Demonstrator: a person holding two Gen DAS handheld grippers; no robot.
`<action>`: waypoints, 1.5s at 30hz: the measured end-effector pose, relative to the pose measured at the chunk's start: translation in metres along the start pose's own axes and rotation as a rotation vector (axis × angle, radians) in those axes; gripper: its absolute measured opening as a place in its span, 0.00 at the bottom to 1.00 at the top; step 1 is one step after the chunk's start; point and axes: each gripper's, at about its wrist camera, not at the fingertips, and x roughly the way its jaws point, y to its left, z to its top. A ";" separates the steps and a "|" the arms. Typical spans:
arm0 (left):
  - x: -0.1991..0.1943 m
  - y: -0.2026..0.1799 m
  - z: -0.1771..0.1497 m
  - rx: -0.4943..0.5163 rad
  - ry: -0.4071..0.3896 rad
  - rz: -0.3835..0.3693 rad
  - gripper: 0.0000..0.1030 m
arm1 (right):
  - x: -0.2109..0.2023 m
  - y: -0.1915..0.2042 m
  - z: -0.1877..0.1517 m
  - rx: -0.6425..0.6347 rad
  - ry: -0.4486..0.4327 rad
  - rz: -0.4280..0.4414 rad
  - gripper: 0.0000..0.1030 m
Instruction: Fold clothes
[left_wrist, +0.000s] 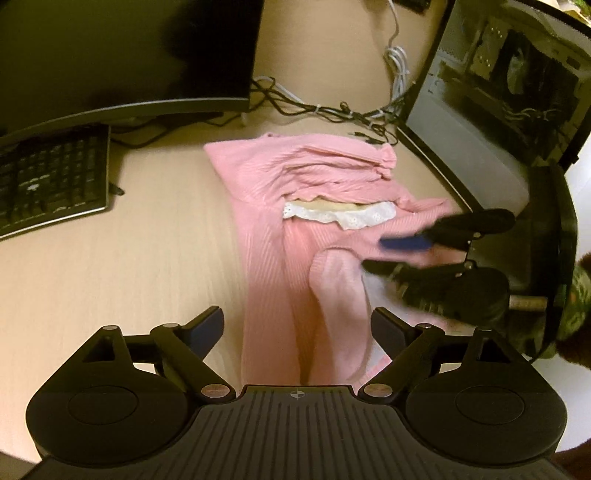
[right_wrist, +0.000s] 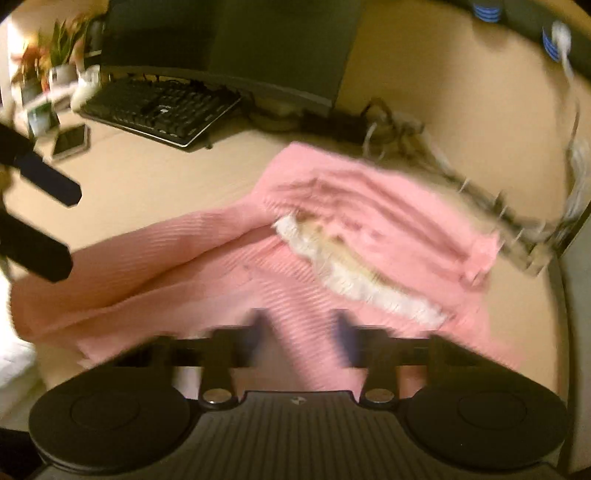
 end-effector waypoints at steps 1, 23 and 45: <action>-0.002 -0.001 -0.001 0.001 -0.002 0.003 0.89 | -0.004 -0.004 -0.002 0.013 0.005 0.016 0.07; 0.005 -0.031 -0.045 0.143 0.060 -0.034 0.92 | -0.126 -0.043 -0.138 0.223 0.101 -0.243 0.28; 0.032 -0.008 -0.059 0.047 0.033 0.154 0.18 | -0.095 -0.103 -0.143 0.561 -0.082 -0.153 0.04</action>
